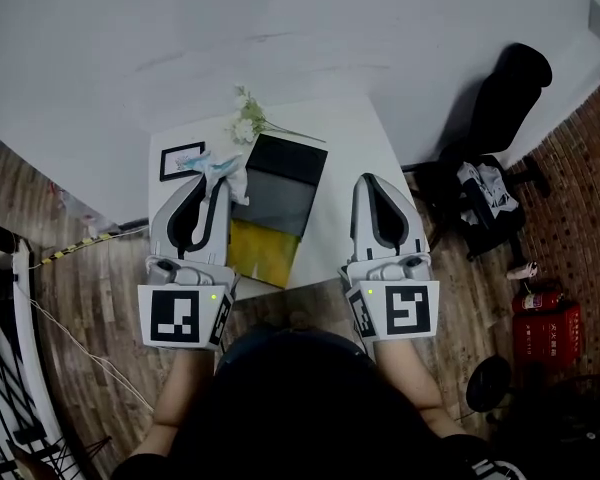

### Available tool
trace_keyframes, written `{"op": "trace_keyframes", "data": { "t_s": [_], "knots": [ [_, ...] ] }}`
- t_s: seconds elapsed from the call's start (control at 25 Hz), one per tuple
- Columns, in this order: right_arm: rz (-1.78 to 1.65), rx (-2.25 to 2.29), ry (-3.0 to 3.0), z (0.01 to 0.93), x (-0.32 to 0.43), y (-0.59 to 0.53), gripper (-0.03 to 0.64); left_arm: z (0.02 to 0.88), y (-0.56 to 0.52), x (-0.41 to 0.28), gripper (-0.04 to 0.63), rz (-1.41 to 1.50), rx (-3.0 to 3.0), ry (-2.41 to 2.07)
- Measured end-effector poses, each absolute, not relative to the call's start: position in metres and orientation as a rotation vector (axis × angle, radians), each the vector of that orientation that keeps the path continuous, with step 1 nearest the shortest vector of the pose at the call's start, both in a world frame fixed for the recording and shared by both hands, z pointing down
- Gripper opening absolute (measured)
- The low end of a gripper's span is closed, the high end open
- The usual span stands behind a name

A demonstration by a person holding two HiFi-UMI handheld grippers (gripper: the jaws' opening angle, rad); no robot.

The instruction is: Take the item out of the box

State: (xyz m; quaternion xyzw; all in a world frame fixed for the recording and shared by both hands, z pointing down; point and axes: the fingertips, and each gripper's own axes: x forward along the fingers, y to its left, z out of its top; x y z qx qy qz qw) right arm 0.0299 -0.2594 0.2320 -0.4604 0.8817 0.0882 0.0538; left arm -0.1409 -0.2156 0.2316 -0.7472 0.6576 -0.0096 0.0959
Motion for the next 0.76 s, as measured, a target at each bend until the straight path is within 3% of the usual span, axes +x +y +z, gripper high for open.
{"op": "trace_keyframes", "data": {
  "t_s": [0.76],
  "knots": [
    [0.285,-1.518,2.683,0.257,0.002,-0.245,0.011,0.265,-0.214,-0.162,0.063,-0.014,-2.351,1.854]
  ]
}}
